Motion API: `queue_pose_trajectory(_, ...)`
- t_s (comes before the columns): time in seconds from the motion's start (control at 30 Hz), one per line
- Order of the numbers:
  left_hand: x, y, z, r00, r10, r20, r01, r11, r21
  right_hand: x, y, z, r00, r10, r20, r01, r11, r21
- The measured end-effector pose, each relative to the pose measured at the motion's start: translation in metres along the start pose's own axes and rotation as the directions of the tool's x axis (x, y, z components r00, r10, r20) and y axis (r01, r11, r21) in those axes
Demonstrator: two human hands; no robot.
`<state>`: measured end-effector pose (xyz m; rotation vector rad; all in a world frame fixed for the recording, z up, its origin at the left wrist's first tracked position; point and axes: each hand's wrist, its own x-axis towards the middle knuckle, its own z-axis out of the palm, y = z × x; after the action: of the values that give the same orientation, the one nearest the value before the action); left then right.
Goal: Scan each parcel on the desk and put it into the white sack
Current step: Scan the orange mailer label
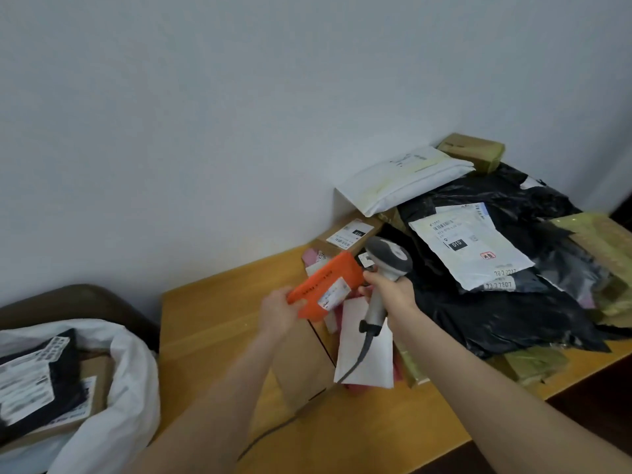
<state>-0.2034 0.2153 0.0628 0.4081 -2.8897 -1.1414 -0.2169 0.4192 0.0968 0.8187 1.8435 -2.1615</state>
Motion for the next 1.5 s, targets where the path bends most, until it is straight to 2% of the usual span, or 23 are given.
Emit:
queue_pose_trajectory(0.07, 0.020, 0.009, -0.042, 0.998, -0.059, -0.009, 0.054, 0.961, -0.273, -0.005, -0.012, 0.003, 1.000, -0.019, -0.014, 0.019, 0.999, 0.027)
queue_pose_trajectory(0.13, 0.028, 0.018, -0.082, 0.996, -0.044, 0.083, 0.077, 0.885, -0.459, -0.010, -0.020, 0.006, 1.000, -0.027, 0.006, 0.027, 0.999, 0.029)
queue_pose_trajectory(0.27, 0.035, 0.022, -0.132, 0.972, 0.028, 0.234, 0.075, 0.905, -0.419, -0.020, -0.024, 0.022, 0.997, -0.058, 0.050, 0.059, 0.998, -0.027)
queue_pose_trajectory(0.37, 0.036, 0.026, -0.156, 0.935, 0.049, 0.352, 0.082, 0.934, -0.349, -0.026, -0.027, 0.033, 0.994, -0.032, 0.101, 0.033, 0.999, -0.013)
queue_pose_trajectory(0.47, 0.034, 0.031, -0.171, 0.904, 0.052, 0.424, 0.124, 0.918, -0.377, -0.034, -0.028, 0.042, 0.982, 0.024, 0.186, -0.026, 1.000, 0.008)
queue_pose_trajectory(0.53, 0.032, 0.033, -0.174, 0.925, 0.045, 0.376, 0.125, 0.902, -0.414, -0.037, -0.025, 0.048, 0.985, 0.061, 0.163, -0.063, 0.998, 0.010)
queue_pose_trajectory(0.6, 0.031, 0.031, -0.169, 0.974, 0.009, 0.225, 0.101, 0.875, -0.474, -0.038, -0.022, 0.054, 0.992, 0.088, 0.085, -0.091, 0.995, 0.030)
queue_pose_trajectory(0.67, 0.027, 0.018, -0.157, 0.992, -0.070, 0.108, 0.123, 0.769, -0.628, -0.041, -0.020, 0.059, 0.992, 0.122, 0.027, -0.123, 0.990, 0.068)
queue_pose_trajectory(0.73, 0.018, -0.002, -0.138, 0.978, -0.127, 0.166, 0.207, 0.709, -0.674, -0.043, -0.018, 0.062, 0.988, 0.157, 0.002, -0.156, 0.981, 0.114)
queue_pose_trajectory(0.83, -0.006, -0.020, -0.107, 0.936, -0.132, 0.327, 0.296, 0.799, -0.523, -0.044, -0.019, 0.060, 0.983, 0.185, -0.013, -0.180, 0.968, 0.173)
queue_pose_trajectory(1.0, -0.009, -0.020, -0.087, 0.957, -0.216, 0.192, 0.289, 0.736, -0.612, -0.053, -0.018, 0.053, 0.990, 0.135, -0.041, -0.127, 0.977, 0.170)
queue_pose_trajectory(1.1, -0.009, -0.019, -0.088, 0.954, -0.270, 0.133, 0.294, 0.745, -0.599, -0.064, -0.013, 0.044, 0.994, 0.019, -0.107, -0.017, 1.000, 0.027)
queue_pose_trajectory(1.17, -0.009, -0.021, -0.087, 0.944, -0.312, 0.103, 0.309, 0.737, -0.601, -0.073, -0.007, 0.043, 0.997, -0.036, -0.072, 0.033, 0.999, -0.041)
queue_pose_trajectory(1.33, -0.012, -0.022, -0.082, 0.935, -0.346, 0.077, 0.317, 0.718, -0.620, -0.096, 0.015, 0.048, 0.989, -0.077, 0.125, 0.092, 0.988, -0.122)
queue_pose_trajectory(1.5, -0.013, -0.021, -0.076, 0.922, -0.382, 0.064, 0.333, 0.698, -0.634, -0.116, 0.022, 0.050, 0.977, -0.113, 0.181, 0.147, 0.971, -0.187)
